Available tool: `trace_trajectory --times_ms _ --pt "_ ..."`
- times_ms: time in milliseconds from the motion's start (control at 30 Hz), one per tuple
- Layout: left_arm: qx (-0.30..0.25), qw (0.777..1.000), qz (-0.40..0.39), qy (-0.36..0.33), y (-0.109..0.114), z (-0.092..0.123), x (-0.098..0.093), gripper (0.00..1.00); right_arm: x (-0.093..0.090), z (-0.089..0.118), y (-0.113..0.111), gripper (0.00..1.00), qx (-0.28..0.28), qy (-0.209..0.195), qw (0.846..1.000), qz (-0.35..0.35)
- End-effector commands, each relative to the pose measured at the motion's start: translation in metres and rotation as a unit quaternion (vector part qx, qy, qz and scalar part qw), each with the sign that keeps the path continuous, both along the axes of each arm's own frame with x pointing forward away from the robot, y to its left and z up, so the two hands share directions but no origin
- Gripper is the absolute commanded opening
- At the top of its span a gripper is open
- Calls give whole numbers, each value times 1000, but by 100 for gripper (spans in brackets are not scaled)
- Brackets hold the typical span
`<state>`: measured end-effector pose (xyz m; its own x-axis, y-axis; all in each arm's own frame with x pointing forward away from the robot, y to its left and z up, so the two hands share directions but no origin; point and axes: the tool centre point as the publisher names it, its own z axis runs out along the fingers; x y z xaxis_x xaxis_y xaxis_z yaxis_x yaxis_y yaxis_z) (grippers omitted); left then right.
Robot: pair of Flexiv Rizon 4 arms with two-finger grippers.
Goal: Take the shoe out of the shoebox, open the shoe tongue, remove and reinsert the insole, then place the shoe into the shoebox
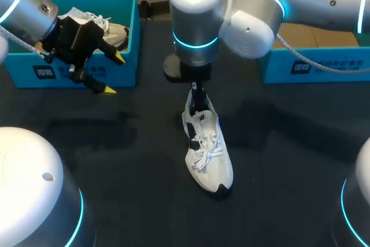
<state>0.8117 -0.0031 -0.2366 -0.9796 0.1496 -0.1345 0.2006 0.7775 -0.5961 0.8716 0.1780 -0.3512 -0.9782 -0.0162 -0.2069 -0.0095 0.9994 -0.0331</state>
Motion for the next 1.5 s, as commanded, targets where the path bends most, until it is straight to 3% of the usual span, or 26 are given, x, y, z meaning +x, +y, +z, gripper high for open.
trace_trajectory --times_ms 33,267,367,533,633,667,733,900,1100,1300,1500 --pt "1 1000 0 -1 1 0 -1 100 6 -14 0 100 0 9 1000 3" --pt "1 1000 0 -1 1 0 -1 100 7 -26 -1 100 1 18 1000 7" --pt "1 1000 0 -1 1 0 -1 100 8 -28 1 88 1 19 1000 9" --pt "1 1000 0 -1 1 0 -1 100 8 -32 3 47 -5 20 1000 10" --pt "1 1000 0 -1 1 0 -1 100 8 -33 2 44 -7 22 1000 8" --pt "1 1000 0 -1 1 0 -1 100 7 -34 1 22 -9 22 1000 6" --pt "1 1000 0 -1 1 0 -1 100 6 -35 0 0 -12 23 1000 2" --pt "1 1000 0 -1 1 0 -1 100 6 -33 -3 0 -14 17 1000 -16" --pt "1 1000 0 -1 1 0 -1 100 3 -14 -1 0 -14 11 1000 -21" --pt "1 1000 0 -1 1 0 -1 100 -1 22 0 0 -11 19 999 -32" --pt "1 1000 0 -1 1 0 -1 100 -7 78 -3 0 -1 29 999 -39"
